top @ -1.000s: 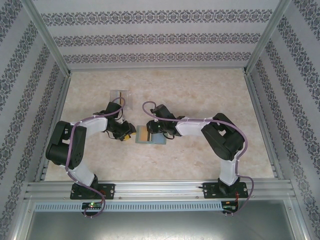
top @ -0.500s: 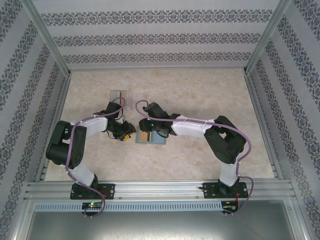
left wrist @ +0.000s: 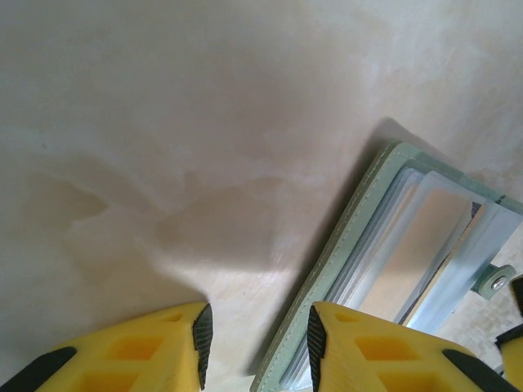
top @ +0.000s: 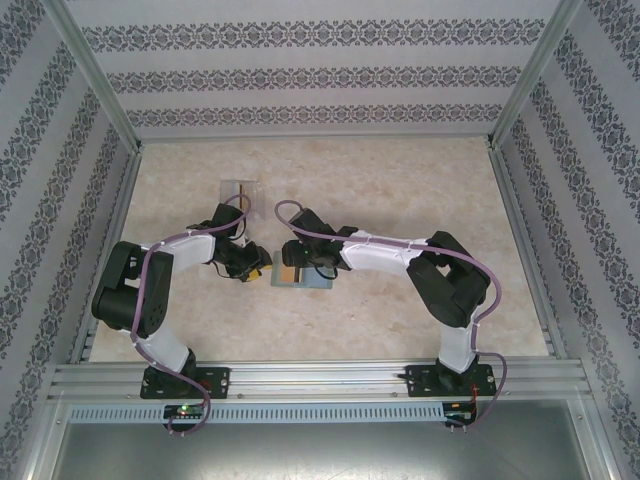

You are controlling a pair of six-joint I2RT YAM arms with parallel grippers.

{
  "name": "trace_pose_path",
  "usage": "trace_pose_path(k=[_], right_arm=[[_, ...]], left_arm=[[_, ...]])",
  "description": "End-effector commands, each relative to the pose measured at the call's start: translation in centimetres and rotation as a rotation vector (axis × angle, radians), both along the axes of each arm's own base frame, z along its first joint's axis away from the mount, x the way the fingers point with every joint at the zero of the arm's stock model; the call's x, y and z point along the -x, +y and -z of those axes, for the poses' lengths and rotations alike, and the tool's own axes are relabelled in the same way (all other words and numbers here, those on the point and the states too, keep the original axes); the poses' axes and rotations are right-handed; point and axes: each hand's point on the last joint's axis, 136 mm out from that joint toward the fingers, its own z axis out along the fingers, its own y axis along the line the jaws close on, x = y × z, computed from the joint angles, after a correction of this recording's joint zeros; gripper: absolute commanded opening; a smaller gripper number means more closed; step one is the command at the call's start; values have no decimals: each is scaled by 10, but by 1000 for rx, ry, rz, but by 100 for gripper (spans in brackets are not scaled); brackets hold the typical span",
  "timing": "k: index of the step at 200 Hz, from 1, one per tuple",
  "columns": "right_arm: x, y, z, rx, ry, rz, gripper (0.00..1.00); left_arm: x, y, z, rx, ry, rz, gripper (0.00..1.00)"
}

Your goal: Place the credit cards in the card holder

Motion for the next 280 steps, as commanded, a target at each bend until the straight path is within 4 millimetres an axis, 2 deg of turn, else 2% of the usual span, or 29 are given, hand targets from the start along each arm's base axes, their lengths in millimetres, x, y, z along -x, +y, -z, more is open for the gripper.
trace_pose_path(k=[1, 39, 79, 102, 131, 175, 209, 237, 280], right_arm=[[16, -1, 14, -32, 96, 42, 45], [18, -11, 26, 21, 110, 88, 44], [19, -5, 32, 22, 134, 69, 42], [19, -3, 32, 18, 135, 62, 41], [19, 0, 33, 8, 130, 55, 34], [19, 6, 25, 9, 99, 30, 31], [19, 15, 16, -18, 66, 0, 31], [19, 18, 24, -25, 95, -4, 25], [17, 21, 23, -30, 93, -6, 21]], left_arm=[[4, -3, 8, -25, 18, 19, 40], [5, -3, 8, -23, 19, 18, 40], [5, -2, 8, -25, 19, 20, 40], [5, -2, 8, -25, 22, 20, 40], [4, -3, 8, -22, 17, 16, 40], [2, -5, 7, -8, 11, 19, 39], [-1, -9, 6, 22, -17, 11, 32], [-1, -11, 5, 33, -22, 13, 30], [1, -13, 6, 49, -17, 20, 28]])
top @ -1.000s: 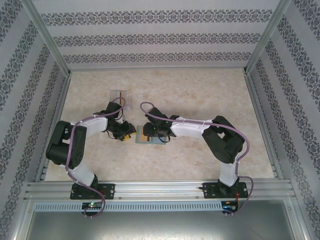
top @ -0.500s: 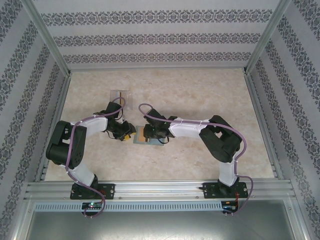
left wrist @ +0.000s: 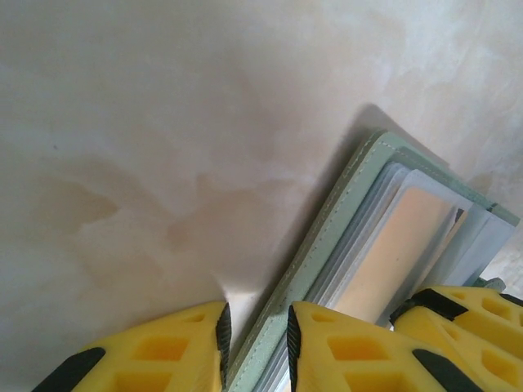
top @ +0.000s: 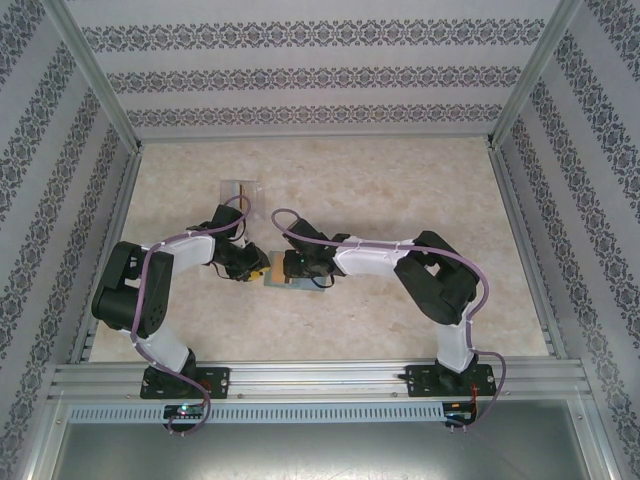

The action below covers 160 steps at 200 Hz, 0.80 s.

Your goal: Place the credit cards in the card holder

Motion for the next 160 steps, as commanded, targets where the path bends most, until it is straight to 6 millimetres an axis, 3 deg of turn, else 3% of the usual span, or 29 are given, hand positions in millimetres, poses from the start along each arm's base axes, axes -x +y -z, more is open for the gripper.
trace_pose_path(k=[1, 49, 90, 160], right_arm=[[-3, 10, -4, -20, -9, -18, 21], [-5, 6, -4, -12, -12, -4, 21], [-13, 2, 1, -53, 17, 30, 15], [-24, 4, -6, -78, 9, 27, 30]], left_arm=[[0, -14, 3, 48, -16, 25, 28], [-1, -14, 1, 48, -21, 34, 26], [0, -16, 2, 56, -13, 44, 27], [-2, -16, 4, 53, -9, 50, 27]])
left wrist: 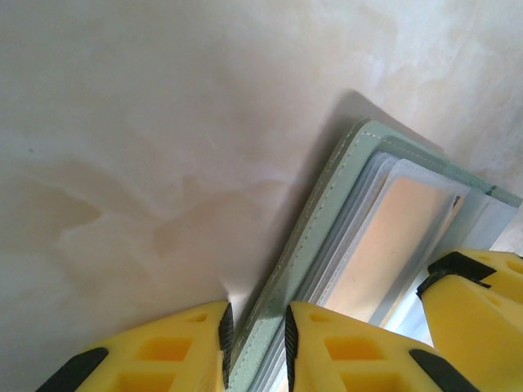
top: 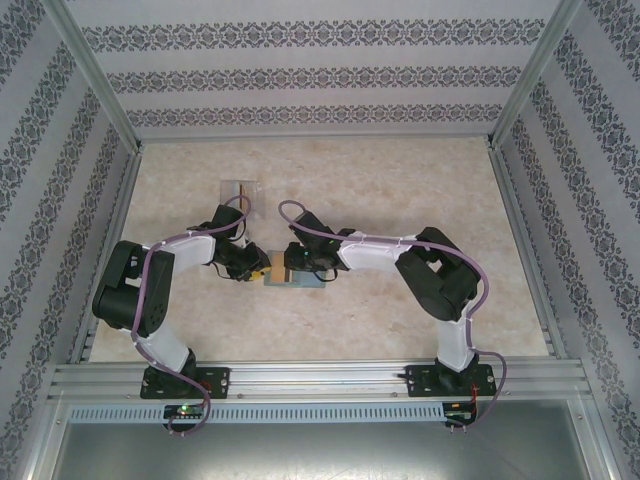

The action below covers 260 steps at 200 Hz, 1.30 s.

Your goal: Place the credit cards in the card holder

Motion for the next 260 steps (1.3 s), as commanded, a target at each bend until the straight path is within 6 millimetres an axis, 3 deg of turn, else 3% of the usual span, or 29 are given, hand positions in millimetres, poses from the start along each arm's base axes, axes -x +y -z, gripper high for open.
trace_pose_path(k=[1, 56, 98, 169, 260], right_arm=[[-6, 7, -2, -16, -7, -13, 31], [-10, 14, 1, 7, -23, -30, 38], [-15, 11, 9, 46, -24, -22, 38], [-20, 4, 20, 98, -40, -2, 28], [-19, 7, 16, -89, 2, 35, 17]], left_arm=[[-1, -13, 4, 36, -8, 44, 27], [0, -13, 4, 32, -5, 44, 27], [1, -12, 3, 30, -8, 43, 27], [3, -9, 5, 12, -6, 45, 27], [-11, -14, -8, 47, -117, 45, 32]])
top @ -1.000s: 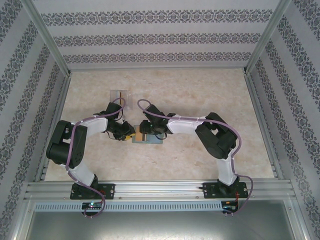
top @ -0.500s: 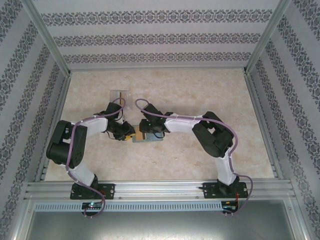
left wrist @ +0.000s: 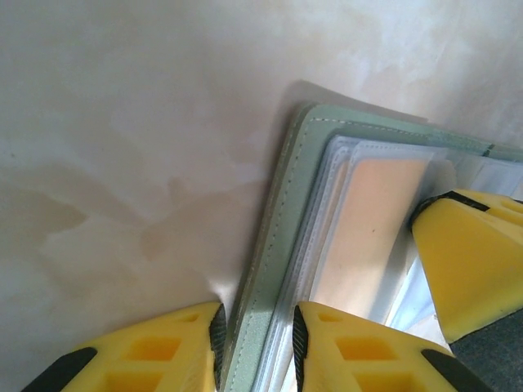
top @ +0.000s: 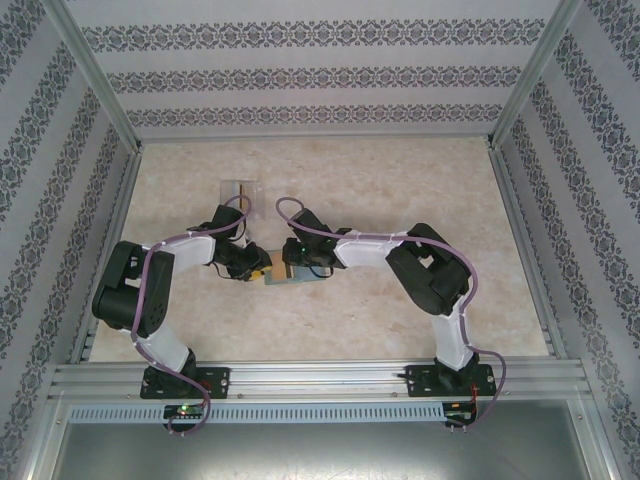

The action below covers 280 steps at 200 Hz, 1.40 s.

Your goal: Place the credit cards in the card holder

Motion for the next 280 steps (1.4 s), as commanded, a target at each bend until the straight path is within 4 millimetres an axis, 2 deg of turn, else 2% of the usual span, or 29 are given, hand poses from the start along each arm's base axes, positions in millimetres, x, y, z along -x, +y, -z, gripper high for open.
trace_pose_path(k=[1, 39, 74, 98, 135, 168, 219, 251, 280], right_arm=[[5, -2, 8, -46, 48, 11, 17], [5, 1, 6, -139, 73, 21, 15], [5, 5, 6, -185, 96, 20, 14], [5, 3, 7, -203, 105, 31, 13], [4, 4, 3, -257, 118, 37, 13], [1, 2, 2, -287, 128, 53, 12], [2, 4, 2, -344, 164, 59, 14], [-1, 5, -5, -364, 156, 71, 16], [-4, -1, -10, -367, 157, 92, 18]], left_arm=[[-9, -12, -7, 35, -98, 39, 32], [-12, -16, -9, 71, -145, 32, 32], [-23, -24, -12, 137, -189, 11, 28], [-30, -31, -30, 187, -233, 17, 17], [-37, -34, -61, 200, -303, 46, 13], [-41, -35, -70, 186, -319, 78, 6], [-45, -39, -86, 164, -341, 154, 3], [-52, -47, -90, 156, -339, 190, 3], [-52, -53, -80, 117, -292, 221, 2]])
